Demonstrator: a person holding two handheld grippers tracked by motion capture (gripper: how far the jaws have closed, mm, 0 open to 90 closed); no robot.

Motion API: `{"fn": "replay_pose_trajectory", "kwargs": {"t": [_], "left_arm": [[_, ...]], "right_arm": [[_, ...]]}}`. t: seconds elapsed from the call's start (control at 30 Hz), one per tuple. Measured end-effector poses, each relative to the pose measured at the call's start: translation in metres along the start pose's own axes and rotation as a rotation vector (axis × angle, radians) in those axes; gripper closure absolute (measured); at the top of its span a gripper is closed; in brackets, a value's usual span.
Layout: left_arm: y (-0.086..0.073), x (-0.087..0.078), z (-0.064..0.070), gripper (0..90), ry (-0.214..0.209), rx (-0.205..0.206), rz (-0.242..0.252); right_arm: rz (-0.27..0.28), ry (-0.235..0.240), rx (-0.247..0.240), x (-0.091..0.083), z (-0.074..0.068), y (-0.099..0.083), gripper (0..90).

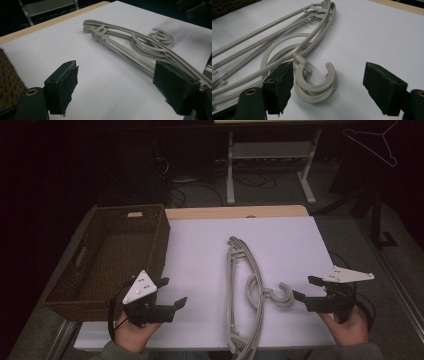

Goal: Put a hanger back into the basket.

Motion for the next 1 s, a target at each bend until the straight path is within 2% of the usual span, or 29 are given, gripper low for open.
{"fn": "replay_pose_trajectory", "kwargs": {"t": [0.1, 0.23, 0.37, 0.53, 0.6, 0.63, 0.67, 0.7, 0.83, 0.93, 1.0], "left_arm": [[0.007, 0.009, 0.005, 19.9, -0.034, 0.016, -0.011], [0.012, 0.016, 0.009, 20.3, -0.056, 0.025, -0.014], [0.018, 0.024, 0.012, 20.9, -0.08, 0.033, -0.023], [0.022, 0.035, 0.015, 21.1, -0.103, 0.037, -0.03], [0.023, 0.039, 0.016, 21.1, -0.112, 0.04, -0.03], [0.023, 0.04, 0.016, 21.1, -0.114, 0.042, -0.034], [0.024, 0.041, 0.017, 21.1, -0.116, 0.036, -0.034], [0.024, 0.043, 0.017, 21.1, -0.12, 0.042, -0.036], [0.026, 0.048, 0.017, 21.2, -0.131, 0.044, -0.039], [0.028, 0.053, 0.018, 21.4, -0.139, 0.042, -0.045], [0.029, 0.057, 0.019, 21.5, -0.15, 0.044, -0.053]], "right_arm": [[-0.01, -0.009, -0.01, 0.003, 0.001, 0.003, 25.4], [-0.02, -0.009, 0.006, 0.004, 0.001, 0.005, 26.1], [-0.045, -0.011, 0.009, 0.008, 0.002, 0.006, 31.0], [-0.117, -0.027, 0.037, 0.018, 0.005, 0.003, 39.8], [-0.13, -0.031, 0.038, 0.02, 0.005, 0.003, 42.0], [-0.161, -0.037, 0.057, 0.026, 0.005, 0.003, 46.4], [-0.161, -0.037, 0.057, 0.026, 0.005, 0.003, 46.4], [-0.188, -0.042, 0.062, 0.031, 0.006, 0.004, 49.7], [-0.223, -0.042, 0.056, 0.04, 0.009, 0.005, 53.6], [-0.26, -0.046, 0.071, 0.05, 0.011, 0.006, 56.7], [-0.287, -0.032, 0.091, 0.057, 0.013, 0.007, 59.0]]}}
Point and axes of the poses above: each handheld gripper's, and its own axes: x roughly forward along the jaws, y roughly out of its top, z roughly to its right, the point moved 4 cm from there along x, roughly forward along the jaws, and after that the axes turned 15 degrees about x, right-handed, at the moved point
